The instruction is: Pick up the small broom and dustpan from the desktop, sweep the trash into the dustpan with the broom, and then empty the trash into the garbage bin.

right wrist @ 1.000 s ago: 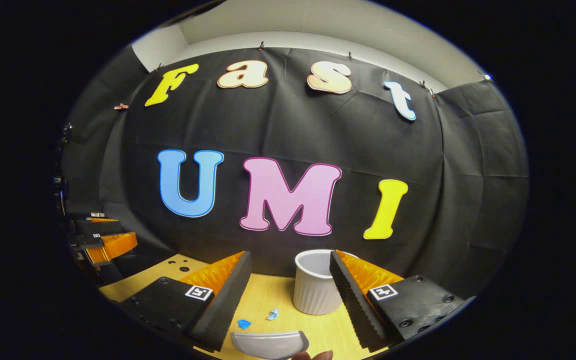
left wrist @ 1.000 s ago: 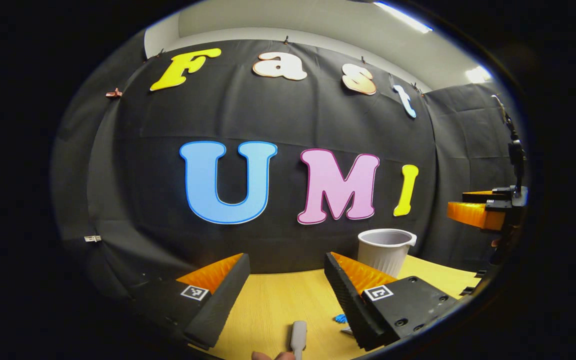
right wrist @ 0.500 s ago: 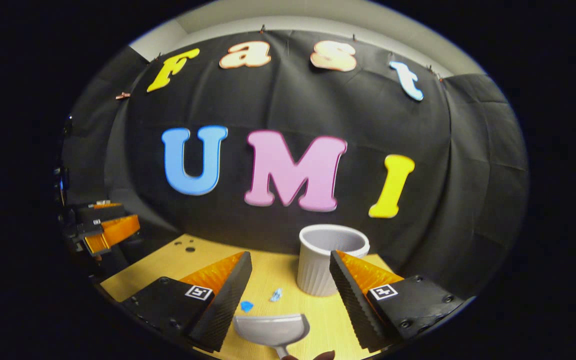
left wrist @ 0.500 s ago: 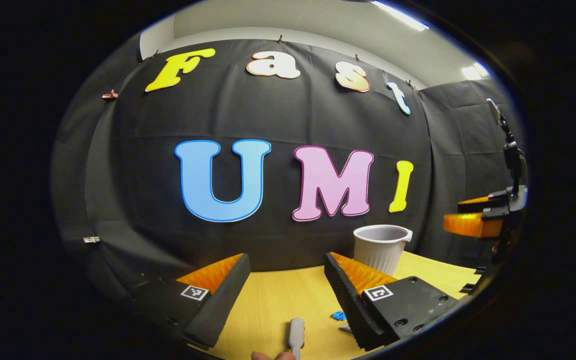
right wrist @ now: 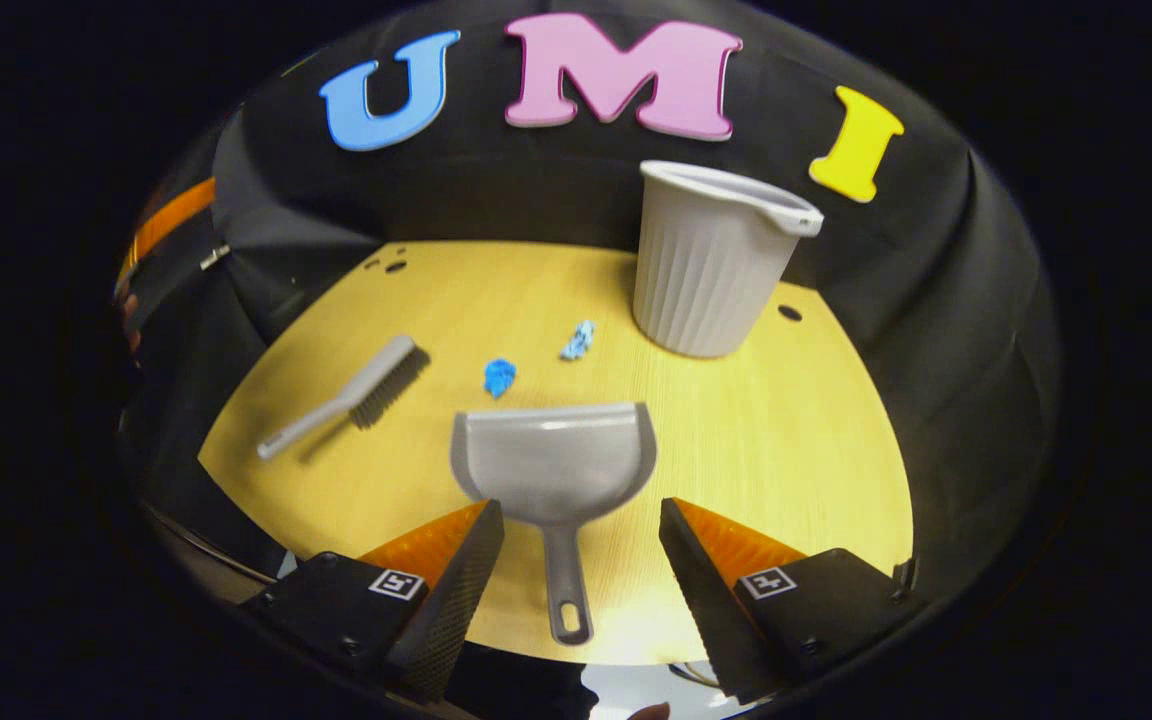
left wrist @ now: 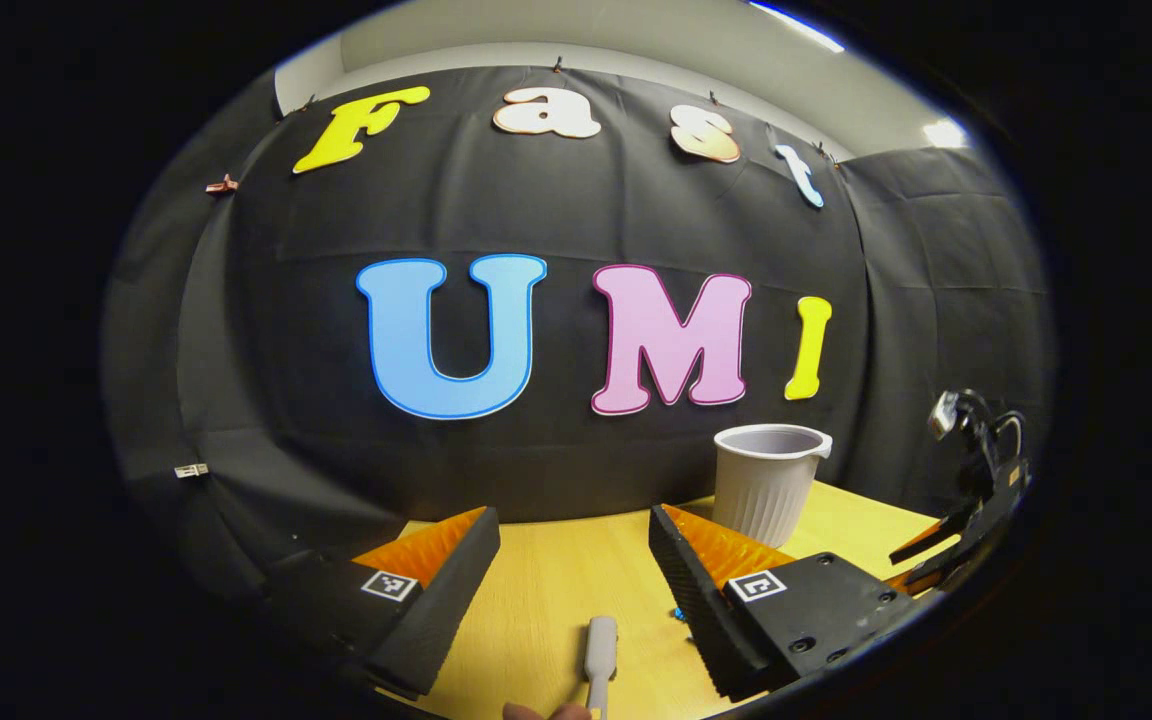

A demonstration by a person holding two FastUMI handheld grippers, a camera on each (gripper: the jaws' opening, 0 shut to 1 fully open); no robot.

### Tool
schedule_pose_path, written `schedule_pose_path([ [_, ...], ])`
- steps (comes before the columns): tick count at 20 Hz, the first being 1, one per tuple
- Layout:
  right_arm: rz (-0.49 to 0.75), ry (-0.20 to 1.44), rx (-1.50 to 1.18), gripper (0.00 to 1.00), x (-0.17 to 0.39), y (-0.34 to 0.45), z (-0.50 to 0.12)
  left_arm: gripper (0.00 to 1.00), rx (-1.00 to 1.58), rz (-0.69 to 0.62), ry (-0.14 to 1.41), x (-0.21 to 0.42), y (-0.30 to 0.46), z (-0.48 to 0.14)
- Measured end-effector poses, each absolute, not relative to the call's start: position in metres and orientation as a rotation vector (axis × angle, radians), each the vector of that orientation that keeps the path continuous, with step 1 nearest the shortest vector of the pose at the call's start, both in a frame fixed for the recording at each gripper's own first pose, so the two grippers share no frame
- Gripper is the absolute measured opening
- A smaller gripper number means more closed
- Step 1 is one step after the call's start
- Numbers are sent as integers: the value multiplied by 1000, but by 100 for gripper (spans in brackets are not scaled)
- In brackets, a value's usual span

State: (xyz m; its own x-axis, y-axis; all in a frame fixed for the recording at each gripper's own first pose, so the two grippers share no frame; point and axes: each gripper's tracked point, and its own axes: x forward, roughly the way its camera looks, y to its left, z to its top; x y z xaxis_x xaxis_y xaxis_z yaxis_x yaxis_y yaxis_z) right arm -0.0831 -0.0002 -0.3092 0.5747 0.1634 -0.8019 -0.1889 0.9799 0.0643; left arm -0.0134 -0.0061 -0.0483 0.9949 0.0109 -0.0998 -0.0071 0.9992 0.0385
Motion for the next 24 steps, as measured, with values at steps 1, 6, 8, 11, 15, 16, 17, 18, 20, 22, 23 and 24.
schedule_pose_path([
  [1,210,978,-49,98,-86,-1,-326,97,41,17,103,-14,-4,-51],
  [6,235,1115,-79,96,-93,10,-382,97,40,51,117,-20,6,-55],
  [8,244,1137,-80,93,-89,15,-397,97,51,61,125,-20,11,-59],
  [11,249,1174,-80,92,-84,19,-413,97,49,74,134,-21,16,-64],
  [15,249,1226,-60,90,-81,24,-432,97,45,89,146,-23,21,-69],
  [16,254,1234,-69,90,-81,24,-437,97,48,92,149,-23,22,-68],
  [17,259,1241,-80,89,-81,24,-440,97,53,94,152,-24,24,-71],
  [18,264,1246,-88,89,-80,24,-443,97,56,98,153,-24,25,-70],
  [20,277,1255,-64,86,-80,29,-444,97,48,103,156,-24,26,-74],
  [22,280,1257,-54,70,-79,30,-443,97,44,108,167,-23,26,-77],
  [23,274,1263,-55,72,-77,29,-442,97,42,110,172,-23,26,-80],
  [24,264,1278,-45,58,-77,30,-445,97,39,112,178,-22,26,-82],
])
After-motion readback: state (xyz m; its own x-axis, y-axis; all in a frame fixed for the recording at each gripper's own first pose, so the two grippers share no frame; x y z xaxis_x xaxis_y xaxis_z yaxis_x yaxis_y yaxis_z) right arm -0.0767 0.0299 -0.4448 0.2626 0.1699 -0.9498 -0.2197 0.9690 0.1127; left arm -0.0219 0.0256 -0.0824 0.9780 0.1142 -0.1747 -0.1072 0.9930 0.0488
